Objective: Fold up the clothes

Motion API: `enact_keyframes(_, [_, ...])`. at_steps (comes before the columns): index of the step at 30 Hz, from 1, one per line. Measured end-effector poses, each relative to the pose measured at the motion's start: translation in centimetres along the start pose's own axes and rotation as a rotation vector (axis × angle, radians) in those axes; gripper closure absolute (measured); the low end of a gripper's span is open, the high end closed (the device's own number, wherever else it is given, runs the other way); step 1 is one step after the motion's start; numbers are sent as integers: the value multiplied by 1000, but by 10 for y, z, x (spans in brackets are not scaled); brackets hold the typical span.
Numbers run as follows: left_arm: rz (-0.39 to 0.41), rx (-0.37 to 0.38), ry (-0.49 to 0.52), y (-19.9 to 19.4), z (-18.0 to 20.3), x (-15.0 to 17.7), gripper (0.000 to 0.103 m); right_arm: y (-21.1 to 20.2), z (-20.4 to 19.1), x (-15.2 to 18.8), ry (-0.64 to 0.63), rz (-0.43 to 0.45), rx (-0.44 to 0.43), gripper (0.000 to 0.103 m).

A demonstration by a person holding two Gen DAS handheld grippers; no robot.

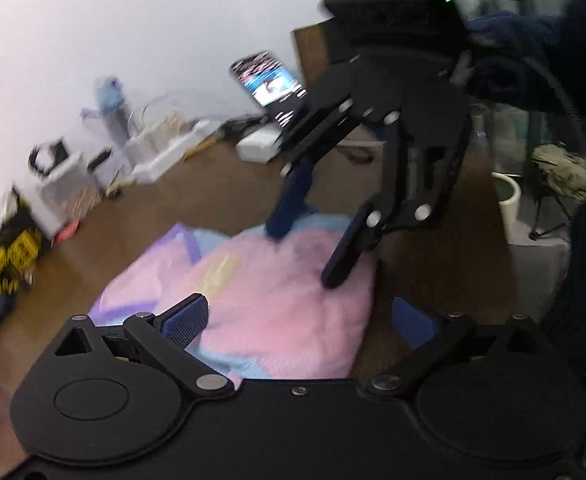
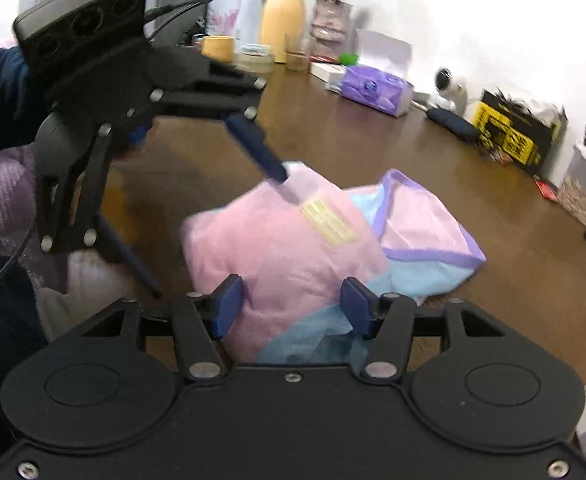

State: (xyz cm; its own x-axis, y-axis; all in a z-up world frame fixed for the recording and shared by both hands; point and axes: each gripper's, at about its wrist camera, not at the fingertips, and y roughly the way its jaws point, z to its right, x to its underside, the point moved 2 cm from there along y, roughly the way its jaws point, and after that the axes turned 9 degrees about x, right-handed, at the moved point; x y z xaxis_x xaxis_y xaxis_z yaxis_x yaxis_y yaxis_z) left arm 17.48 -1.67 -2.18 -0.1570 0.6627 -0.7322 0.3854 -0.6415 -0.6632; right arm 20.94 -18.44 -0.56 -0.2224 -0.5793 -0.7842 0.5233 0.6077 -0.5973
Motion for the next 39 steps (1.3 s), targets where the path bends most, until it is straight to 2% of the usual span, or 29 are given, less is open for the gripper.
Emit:
enact_keyframes(2, [-13,-15,-44,1,-7,3,4,-4,6,-1,49,-4,64,37])
enact_keyframes(3, [-18,-20,-62,2,-10,5,4,-8,9,-2,79,-7,96,29])
enact_keyframes(5, [-19,-21,-65,0,-13,7,4,-13,13,-2,170,-24,151,21])
enact_keyframes(9, [-18,-35,-33,-3,-10,6,4,-14,20,3,370,-79,147,21])
enact_keyframes(11, [12,-29,-18,-8,-8,1,4,-9,20,7,441,-95,125,22])
enact_keyframes(13, [40,-3,-16,-9,-7,-3,2,-2,22,12,510,-103,94,41])
enact_keyframes(14, [46,11,-13,-8,-6,-4,2,1,24,13,536,-104,79,54])
enact_keyframes(16, [43,11,-6,-3,-5,-4,2,7,27,15,590,-104,42,64])
enact_keyframes(17, [40,-1,-3,1,-5,-2,2,10,28,16,611,-100,24,73])
enact_keyframes(18, [38,-9,-3,4,-5,-1,2,11,32,17,659,-86,-5,89])
enact_keyframes(19, [38,-11,-12,7,-7,0,2,12,36,18,715,-69,-42,94])
enact_keyframes(22, [57,-9,-56,10,-14,-1,2,12,37,19,765,-50,-93,95])
enact_keyframes(23, [61,-5,-59,11,-15,-1,2,12,37,19,771,-47,-106,94])
enact_keyframes(24, [58,-6,-55,12,-16,-2,2,10,32,17,724,-53,-65,89])
enact_keyframes(25, [51,-10,-48,14,-16,-2,2,6,25,12,645,-58,13,83])
enact_keyframes(27, [18,-14,-32,19,-15,-1,2,-3,11,3,523,-48,145,48])
enact_keyframes(28, [11,-14,-28,21,-13,0,2,-8,5,-1,484,-31,188,37])
enact_keyframes(29, [5,-14,-24,22,-12,1,2,-13,1,-3,453,-11,231,20])
enact_keyframes(32, [-2,-14,-25,23,-10,3,2,-20,-7,-5,389,19,330,17])
enact_keyframes(34, [-3,-16,-30,23,-10,4,2,-11,-1,0,414,-22,363,17])
enact_keyframes(38, [-12,-14,-46,21,-12,5,2,3,11,9,510,-76,329,18])
enact_keyframes(39, [-14,-13,-48,21,-12,5,2,5,13,10,528,-83,312,26])
